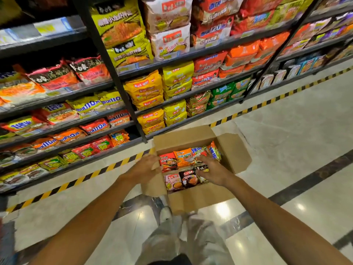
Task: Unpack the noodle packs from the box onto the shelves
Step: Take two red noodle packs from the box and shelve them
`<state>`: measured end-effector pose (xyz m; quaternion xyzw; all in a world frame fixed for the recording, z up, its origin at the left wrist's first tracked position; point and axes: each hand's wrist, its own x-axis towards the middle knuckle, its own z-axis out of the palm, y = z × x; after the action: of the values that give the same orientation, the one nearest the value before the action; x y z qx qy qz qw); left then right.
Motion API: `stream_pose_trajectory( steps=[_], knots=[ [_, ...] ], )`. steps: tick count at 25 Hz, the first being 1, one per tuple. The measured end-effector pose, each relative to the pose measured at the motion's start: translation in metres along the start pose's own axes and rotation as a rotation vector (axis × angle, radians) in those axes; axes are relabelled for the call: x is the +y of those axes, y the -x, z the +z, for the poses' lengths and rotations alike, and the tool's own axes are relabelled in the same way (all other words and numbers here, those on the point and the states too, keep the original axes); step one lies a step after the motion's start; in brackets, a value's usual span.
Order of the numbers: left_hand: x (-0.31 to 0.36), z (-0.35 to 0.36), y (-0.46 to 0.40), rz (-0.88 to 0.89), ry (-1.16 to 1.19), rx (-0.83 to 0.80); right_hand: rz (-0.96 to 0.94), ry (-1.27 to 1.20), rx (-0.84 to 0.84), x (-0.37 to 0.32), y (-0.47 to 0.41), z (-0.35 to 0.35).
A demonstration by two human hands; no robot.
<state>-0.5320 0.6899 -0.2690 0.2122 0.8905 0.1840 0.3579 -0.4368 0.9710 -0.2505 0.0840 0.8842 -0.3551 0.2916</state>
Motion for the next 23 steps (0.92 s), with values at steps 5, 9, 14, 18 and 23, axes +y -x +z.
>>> stream_pose_trajectory(
  steps=[5,9,14,18,23],
  knots=[
    [0.001,0.014,-0.061,-0.158,0.118,0.010,0.006,0.017,-0.105,0.039,-0.081,-0.024],
    [-0.022,0.051,-0.136,-0.244,0.167,0.014,-0.008,0.039,-0.154,0.085,-0.160,-0.020],
    [-0.070,0.125,-0.221,-0.301,0.269,-0.028,0.060,0.042,-0.206,0.155,-0.246,0.036],
    [-0.128,0.198,-0.304,-0.332,0.312,-0.061,0.126,0.034,-0.250,0.227,-0.321,0.103],
    [-0.186,0.285,-0.401,-0.523,0.562,-0.098,0.169,-0.029,-0.288,0.304,-0.387,0.183]
  ],
)
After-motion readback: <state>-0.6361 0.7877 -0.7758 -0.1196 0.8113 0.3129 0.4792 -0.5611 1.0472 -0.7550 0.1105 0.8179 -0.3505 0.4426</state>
